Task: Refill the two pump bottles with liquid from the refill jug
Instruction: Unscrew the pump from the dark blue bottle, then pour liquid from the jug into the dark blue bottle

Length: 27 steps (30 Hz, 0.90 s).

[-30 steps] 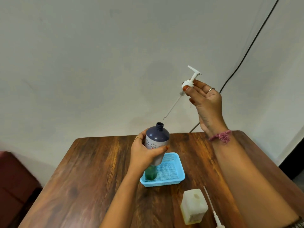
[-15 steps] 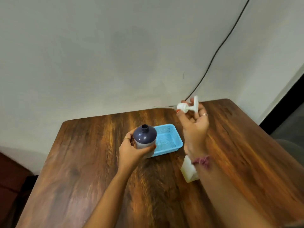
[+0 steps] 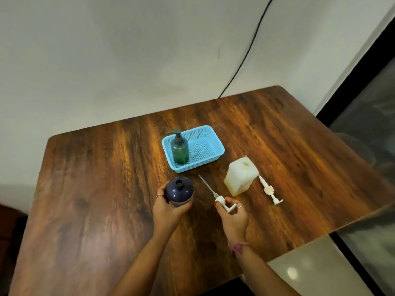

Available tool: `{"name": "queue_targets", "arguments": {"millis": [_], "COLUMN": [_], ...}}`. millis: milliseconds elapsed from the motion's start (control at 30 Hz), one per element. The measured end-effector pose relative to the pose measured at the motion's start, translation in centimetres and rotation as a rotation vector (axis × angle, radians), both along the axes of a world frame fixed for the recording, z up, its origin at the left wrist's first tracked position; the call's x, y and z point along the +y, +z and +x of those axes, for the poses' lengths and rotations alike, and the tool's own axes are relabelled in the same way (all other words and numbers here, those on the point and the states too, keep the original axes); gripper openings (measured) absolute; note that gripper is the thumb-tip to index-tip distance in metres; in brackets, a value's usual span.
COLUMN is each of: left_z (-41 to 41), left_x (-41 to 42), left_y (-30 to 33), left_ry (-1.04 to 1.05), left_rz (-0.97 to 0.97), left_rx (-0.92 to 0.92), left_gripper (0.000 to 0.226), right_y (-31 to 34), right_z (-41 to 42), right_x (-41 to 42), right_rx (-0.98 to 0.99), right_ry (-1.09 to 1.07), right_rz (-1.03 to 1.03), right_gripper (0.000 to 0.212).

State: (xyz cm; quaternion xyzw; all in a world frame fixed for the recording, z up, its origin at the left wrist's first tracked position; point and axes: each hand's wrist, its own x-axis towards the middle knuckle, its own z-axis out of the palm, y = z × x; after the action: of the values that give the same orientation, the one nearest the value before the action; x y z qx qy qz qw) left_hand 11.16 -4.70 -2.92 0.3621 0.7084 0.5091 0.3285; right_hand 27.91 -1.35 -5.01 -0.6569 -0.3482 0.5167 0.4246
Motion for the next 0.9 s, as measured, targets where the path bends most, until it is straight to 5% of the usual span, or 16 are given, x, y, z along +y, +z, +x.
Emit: {"name": "queue_targets", "arguments": {"millis": [367,633,733,833,900], "left_z": [0.3,0.3,0.3,0.3,0.5], "left_x": [-0.5,-0.5,-0.4,-0.2,0.1], "left_y": [-1.2,-0.9,-0.9,-0.5,0.0], "left_ry": [-0.033,-0.041,-0.041,-0.031,-0.023], "left_rz": [-0.063,-0.088,-0.084,-0.077,-0.063], "left_rx": [0.033,0.002,-0.005,-0.021,-0.046], "left_gripper": [0.081,0.086,0.082,0.082,0.086], "right_y": [-5.3,-4.5,-2.2,0.2,1.6], "right_z": [1.2,1.7,3.0,4.6,4.6], "right_x": [0.5,0.4,0.4,0.4,2.2], "right_rx": [-0.392,-0.384,-0.401,-0.219,-0.322], "right_ry": [0.131,0.183,0.091,0.068,0.058], "right_rz": [0.011,0.037,0.058,-0.029,0.091], "right_gripper": [0.028,0.041,0.06,0.091,0.088]}}
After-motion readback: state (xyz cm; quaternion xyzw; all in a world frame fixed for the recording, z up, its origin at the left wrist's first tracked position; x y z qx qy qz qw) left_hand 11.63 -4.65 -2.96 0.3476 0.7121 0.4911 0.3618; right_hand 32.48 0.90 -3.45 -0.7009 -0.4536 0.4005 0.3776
